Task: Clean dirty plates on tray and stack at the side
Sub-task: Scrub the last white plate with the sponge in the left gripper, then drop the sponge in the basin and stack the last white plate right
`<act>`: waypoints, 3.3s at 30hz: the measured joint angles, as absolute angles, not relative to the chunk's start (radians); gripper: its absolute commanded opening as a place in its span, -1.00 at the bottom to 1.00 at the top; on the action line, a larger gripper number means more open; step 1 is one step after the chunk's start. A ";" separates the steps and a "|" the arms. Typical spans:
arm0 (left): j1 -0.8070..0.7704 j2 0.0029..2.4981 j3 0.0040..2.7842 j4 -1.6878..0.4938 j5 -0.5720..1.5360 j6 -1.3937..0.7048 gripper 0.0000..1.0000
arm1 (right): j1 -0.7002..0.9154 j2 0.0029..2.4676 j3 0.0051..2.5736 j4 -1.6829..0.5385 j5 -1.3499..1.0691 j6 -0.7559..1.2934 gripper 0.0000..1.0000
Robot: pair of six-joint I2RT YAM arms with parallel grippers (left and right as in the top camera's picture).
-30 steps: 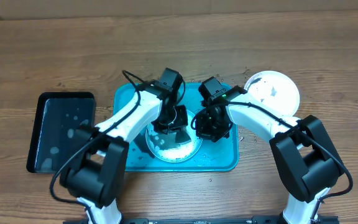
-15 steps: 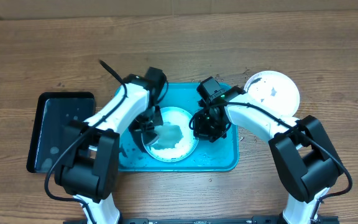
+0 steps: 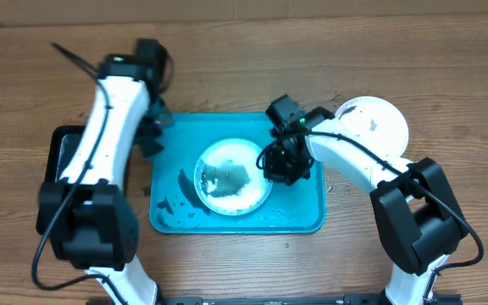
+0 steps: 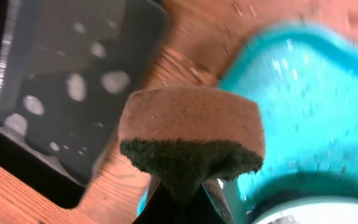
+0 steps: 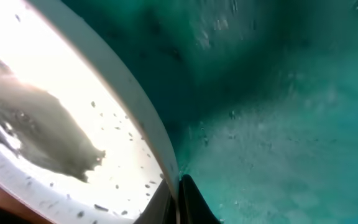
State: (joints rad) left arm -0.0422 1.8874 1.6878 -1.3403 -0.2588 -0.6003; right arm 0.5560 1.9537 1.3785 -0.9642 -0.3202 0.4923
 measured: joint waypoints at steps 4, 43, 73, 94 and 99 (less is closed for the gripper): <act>0.104 1.846 1.692 -1.353 -0.226 -0.601 -0.91 | 0.560 1.953 1.498 -1.050 -0.225 0.474 -0.93; 0.556 1.839 1.375 -0.966 0.042 -0.567 1.00 | 1.139 1.919 1.822 -1.320 1.143 0.234 -0.93; 0.556 1.839 1.375 -0.960 0.072 -0.567 1.00 | 1.079 1.919 1.808 -1.294 1.007 0.282 -0.93; 0.556 1.839 1.375 -0.960 0.072 -0.567 1.00 | 0.545 1.767 1.797 -1.312 0.419 0.537 -0.93; 0.556 1.839 1.375 -0.960 0.072 -0.567 1.00 | 0.145 1.721 1.805 -1.358 0.194 0.554 -0.93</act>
